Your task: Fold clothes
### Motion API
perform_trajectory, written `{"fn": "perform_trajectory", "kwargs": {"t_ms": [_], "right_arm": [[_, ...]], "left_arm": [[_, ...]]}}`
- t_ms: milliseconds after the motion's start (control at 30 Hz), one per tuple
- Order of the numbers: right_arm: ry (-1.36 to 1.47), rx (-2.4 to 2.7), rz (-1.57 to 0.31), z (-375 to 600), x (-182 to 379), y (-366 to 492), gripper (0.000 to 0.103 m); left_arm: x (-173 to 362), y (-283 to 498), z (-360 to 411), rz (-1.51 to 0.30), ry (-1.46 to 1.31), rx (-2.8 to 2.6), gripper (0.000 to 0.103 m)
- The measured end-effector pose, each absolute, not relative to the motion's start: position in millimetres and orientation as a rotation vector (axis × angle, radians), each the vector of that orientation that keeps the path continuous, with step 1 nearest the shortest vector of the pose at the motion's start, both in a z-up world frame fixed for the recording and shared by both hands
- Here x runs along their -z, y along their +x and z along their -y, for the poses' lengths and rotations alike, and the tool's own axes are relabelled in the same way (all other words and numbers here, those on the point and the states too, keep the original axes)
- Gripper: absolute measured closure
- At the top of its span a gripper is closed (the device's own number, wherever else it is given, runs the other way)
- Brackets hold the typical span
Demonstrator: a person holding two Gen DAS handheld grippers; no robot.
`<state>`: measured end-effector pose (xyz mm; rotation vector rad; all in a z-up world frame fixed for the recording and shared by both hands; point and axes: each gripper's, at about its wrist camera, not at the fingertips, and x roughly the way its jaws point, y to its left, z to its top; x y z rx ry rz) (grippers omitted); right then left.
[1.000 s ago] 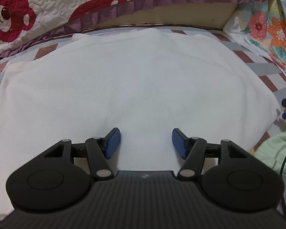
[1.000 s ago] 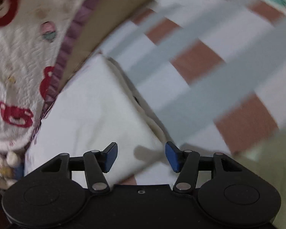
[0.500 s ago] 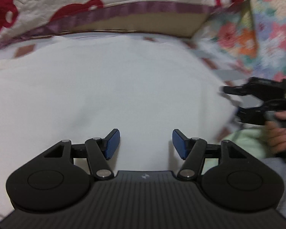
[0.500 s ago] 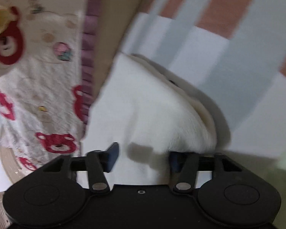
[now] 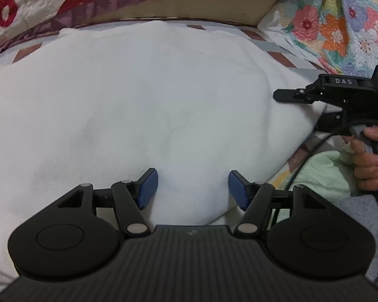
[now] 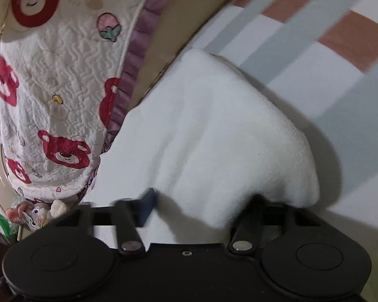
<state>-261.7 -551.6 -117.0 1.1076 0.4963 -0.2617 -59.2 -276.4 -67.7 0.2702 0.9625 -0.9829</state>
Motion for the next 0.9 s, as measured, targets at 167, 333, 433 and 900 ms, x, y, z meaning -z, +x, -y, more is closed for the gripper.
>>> {"fn": "perform_trajectory", "kwargs": {"t_ms": [167, 333, 433, 900], "right_arm": [[0.732, 0.107, -0.43, 522.8, 39.4, -244.3, 0.076], [0.362, -0.098, -0.459, 471.2, -40.5, -196.9, 0.08], [0.145, -0.252, -0.526, 421.6, -71.7, -150.5, 0.08], [-0.083, -0.403, -0.868, 276.6, 35.8, -44.8, 0.078]], "left_arm": [[39.6, -62.3, 246.4, -0.837, 0.336, 0.964, 0.035], [34.4, -27.5, 182.5, -0.921, 0.203, 0.903, 0.036], [38.6, -7.3, 142.1, -0.954, 0.128, 0.812, 0.036], [88.2, 23.8, 83.2, -1.015, -0.038, 0.629, 0.036]]}}
